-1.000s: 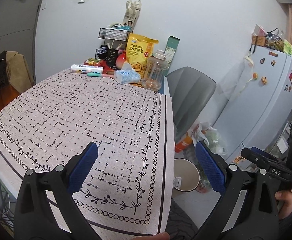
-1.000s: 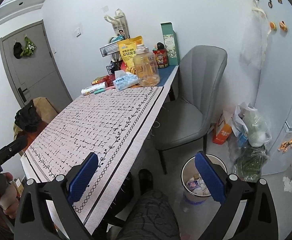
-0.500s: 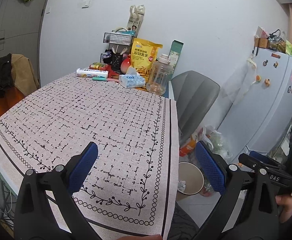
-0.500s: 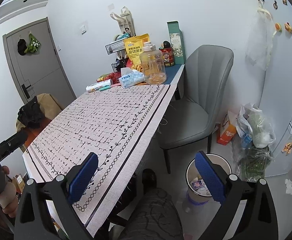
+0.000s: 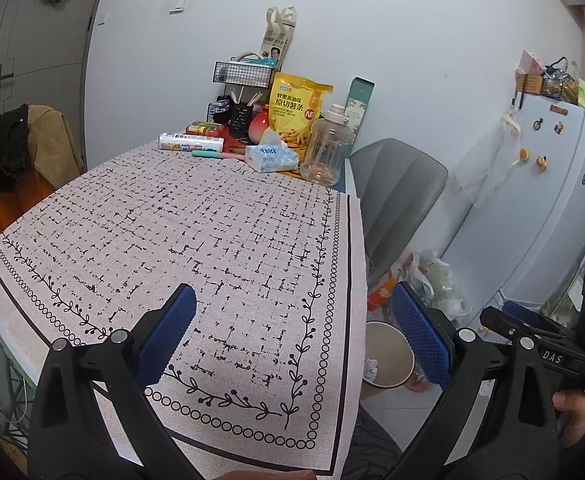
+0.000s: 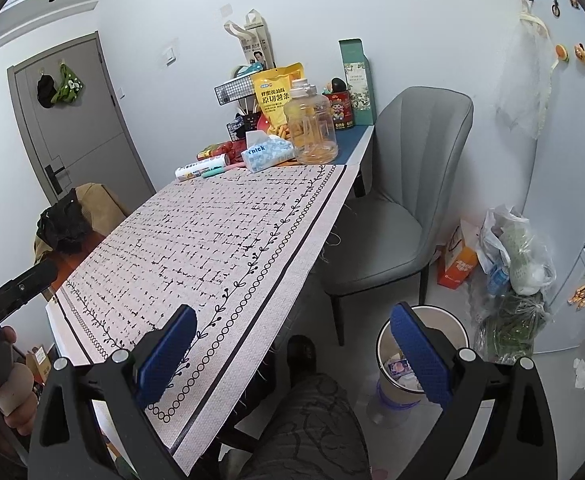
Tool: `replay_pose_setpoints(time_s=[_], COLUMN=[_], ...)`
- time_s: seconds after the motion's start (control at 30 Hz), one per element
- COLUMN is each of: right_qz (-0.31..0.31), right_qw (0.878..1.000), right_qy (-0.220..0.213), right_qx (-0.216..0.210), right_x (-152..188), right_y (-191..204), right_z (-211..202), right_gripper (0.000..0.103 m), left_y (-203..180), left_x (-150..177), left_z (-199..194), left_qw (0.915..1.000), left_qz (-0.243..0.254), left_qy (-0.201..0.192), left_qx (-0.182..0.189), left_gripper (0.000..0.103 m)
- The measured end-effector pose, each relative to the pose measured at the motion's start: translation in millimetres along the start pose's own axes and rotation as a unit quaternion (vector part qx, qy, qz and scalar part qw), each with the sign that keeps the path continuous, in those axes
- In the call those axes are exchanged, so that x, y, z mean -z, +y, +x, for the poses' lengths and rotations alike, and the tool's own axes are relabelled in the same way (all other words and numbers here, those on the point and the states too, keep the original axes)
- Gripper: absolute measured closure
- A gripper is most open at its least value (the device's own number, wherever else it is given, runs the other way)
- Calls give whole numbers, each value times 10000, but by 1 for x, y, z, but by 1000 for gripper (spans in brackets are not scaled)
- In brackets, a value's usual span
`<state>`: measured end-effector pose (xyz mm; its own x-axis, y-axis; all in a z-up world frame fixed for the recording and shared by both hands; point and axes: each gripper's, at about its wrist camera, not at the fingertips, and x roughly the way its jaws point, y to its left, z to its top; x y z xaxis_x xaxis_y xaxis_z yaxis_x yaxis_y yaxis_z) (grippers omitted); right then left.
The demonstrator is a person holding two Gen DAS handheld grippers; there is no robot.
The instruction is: Collect trash
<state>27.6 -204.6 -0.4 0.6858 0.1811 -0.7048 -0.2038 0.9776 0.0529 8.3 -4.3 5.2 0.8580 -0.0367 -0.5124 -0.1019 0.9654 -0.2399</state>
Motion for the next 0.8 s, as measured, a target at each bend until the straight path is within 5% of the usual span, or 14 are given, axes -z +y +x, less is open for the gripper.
replay_pose_setpoints(time_s=[0.8], right_qz=[52], right_qw=[9999], right_qy=[88], right_qx=[-69], right_x=[4], right_y=[0], right_z=[12], right_gripper=[8], left_y=[4], left_x=[3], left_z=[4], left_qw=[9999], left_qz=[-40], left_qy=[56], left_qx=[-79], left_gripper=[6])
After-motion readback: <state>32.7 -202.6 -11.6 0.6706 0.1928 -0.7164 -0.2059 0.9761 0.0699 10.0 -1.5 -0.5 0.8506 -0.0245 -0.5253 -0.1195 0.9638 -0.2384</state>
